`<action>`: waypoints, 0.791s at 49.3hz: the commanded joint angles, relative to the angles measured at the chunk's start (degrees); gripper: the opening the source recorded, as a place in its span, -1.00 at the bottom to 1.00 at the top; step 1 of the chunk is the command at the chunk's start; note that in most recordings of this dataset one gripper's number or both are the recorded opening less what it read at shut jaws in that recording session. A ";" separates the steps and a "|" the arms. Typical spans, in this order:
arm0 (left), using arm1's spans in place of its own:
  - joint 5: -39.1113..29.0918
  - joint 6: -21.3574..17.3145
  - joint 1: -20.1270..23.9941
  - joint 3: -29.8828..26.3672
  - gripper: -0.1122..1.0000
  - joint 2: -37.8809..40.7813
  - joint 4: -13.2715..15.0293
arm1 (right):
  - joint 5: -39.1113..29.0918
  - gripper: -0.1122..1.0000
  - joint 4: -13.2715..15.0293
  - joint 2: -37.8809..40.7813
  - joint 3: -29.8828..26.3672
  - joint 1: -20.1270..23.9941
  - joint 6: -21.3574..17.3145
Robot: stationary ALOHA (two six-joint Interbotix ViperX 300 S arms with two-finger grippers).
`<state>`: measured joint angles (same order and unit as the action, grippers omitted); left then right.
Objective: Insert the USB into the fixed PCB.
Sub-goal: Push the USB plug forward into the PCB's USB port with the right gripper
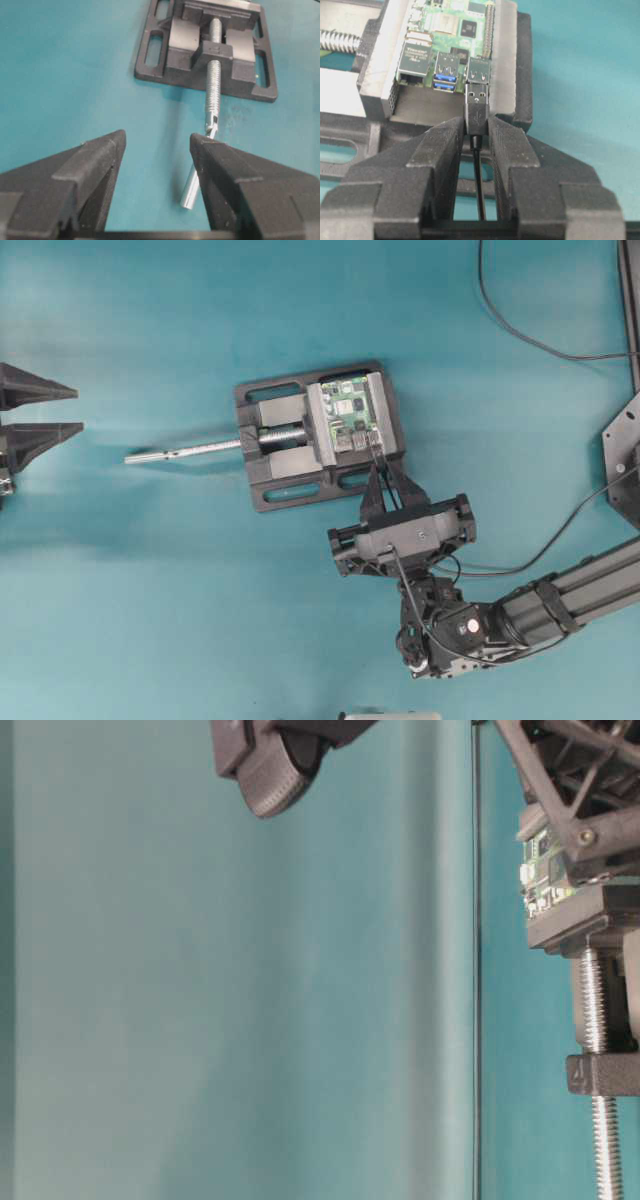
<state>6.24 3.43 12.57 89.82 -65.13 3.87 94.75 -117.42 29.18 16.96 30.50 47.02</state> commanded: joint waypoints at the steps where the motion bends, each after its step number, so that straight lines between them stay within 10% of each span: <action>1: 0.53 0.35 0.26 -0.53 0.49 0.53 -0.18 | 0.62 -0.42 0.44 -0.79 -0.88 -0.18 -0.09; 39: 0.53 0.35 0.18 -0.62 0.49 0.44 -0.18 | 0.70 -0.42 0.53 0.35 -2.64 -1.58 -0.70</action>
<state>6.24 3.43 12.57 89.82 -65.13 3.87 94.75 -117.42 30.41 15.21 29.44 46.41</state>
